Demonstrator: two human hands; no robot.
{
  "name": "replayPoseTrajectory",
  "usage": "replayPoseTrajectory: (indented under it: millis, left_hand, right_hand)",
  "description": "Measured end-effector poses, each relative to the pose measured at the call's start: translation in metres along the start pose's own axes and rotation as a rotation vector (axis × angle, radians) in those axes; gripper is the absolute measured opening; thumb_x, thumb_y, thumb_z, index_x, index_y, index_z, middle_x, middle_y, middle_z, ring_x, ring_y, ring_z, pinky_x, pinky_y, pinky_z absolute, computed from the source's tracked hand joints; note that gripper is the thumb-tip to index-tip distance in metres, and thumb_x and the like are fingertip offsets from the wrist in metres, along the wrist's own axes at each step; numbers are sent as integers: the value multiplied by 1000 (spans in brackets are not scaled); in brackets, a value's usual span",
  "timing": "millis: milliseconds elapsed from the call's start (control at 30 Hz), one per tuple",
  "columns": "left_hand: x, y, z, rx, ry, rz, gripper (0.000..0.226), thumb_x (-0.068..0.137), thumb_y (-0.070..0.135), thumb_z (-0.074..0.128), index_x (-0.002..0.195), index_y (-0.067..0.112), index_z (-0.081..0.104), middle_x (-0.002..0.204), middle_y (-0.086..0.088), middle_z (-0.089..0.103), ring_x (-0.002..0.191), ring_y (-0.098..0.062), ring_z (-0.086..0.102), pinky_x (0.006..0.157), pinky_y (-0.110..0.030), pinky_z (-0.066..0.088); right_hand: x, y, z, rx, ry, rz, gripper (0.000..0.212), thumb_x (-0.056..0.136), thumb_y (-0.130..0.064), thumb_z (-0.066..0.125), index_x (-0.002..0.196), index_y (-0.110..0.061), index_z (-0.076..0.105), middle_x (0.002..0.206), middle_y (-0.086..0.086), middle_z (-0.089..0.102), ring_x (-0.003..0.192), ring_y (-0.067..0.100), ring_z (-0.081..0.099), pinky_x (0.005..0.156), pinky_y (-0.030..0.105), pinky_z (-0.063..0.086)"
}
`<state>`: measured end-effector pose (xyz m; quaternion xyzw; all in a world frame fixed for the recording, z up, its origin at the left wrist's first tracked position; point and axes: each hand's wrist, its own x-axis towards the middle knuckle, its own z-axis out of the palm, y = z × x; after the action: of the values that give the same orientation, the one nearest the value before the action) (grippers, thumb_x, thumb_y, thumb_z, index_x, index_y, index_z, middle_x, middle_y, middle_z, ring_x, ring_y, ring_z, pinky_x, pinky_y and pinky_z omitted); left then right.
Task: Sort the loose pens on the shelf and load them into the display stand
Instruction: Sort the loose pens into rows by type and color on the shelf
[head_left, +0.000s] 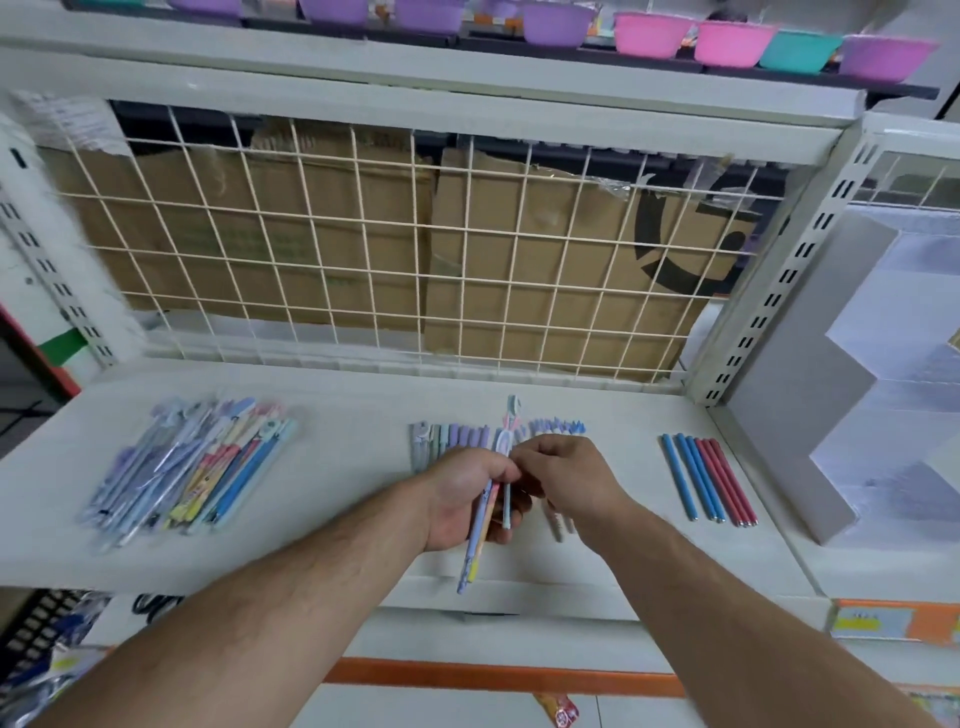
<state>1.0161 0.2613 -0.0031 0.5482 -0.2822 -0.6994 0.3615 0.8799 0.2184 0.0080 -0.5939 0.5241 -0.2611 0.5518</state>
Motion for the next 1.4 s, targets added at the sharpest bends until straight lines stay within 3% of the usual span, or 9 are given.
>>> replayPoseTrajectory:
  millis: [100,200,333,567,733,933,1133,1300,1400]
  left_hand:
    - [-11,-2,-19,9,2,2,28,96,7,41,90,0,67,71,-12,63,61,-22,59,57,-31,51]
    - [-20,-6,-41,-33,46,1,28,98,7,39,99,-2,65,80,-16,64,65,-27,63,55,-33,55]
    - [-28,-13,-76,-17,234,29,23,95,6,45,85,-4,63,71,-21,64,57,-31,63,50,-31,51]
    - [-39,-18,-118,-55,337,34,10,92,4,50,97,-3,56,68,-21,62,52,-27,57,45,-26,45]
    - [-40,-16,-133,-86,355,38,11,91,3,53,98,-2,59,67,-17,60,48,-21,47,41,-22,31]
    - [-40,-13,-134,-128,320,40,12,92,2,50,100,-2,58,67,-17,59,50,-21,47,40,-23,31]
    - [-33,-8,-126,-175,288,52,15,91,4,49,94,-2,63,73,-18,64,56,-26,56,49,-27,44]
    - [-23,-5,-111,-254,228,95,22,86,4,51,94,-6,70,91,-23,69,80,-35,69,81,-47,59]
    - [-19,-1,-101,-276,208,126,22,88,6,52,98,-6,69,91,-21,70,76,-33,69,75,-45,60]
  right_hand:
    - [1,-4,23,32,-2,20,15,90,-2,61,76,-3,67,50,-3,57,40,5,49,39,14,36]
    - [9,-3,44,70,62,44,16,87,-3,62,71,-7,64,65,3,61,51,11,50,43,19,35]
    - [21,3,72,37,108,101,16,87,-8,62,72,-4,62,70,16,62,55,22,47,44,25,30]
    - [45,4,103,-317,185,142,34,85,-19,59,53,-11,51,55,5,56,55,22,54,57,28,43]
    - [51,4,110,-604,200,102,30,88,-21,57,61,-13,46,56,1,51,51,13,50,42,21,31]
    - [50,7,115,-715,217,70,27,88,-25,56,64,-17,46,57,-2,53,49,12,52,42,20,31]
    - [37,7,113,-605,219,-13,16,85,-23,58,72,-15,60,66,0,62,62,18,60,56,25,45]
    - [11,-7,112,-377,146,-158,16,90,-35,69,81,-22,67,74,-7,70,69,15,67,54,18,48]
    - [5,-11,104,-242,115,-143,12,87,-30,73,85,-19,69,76,-3,73,68,18,71,62,31,60]
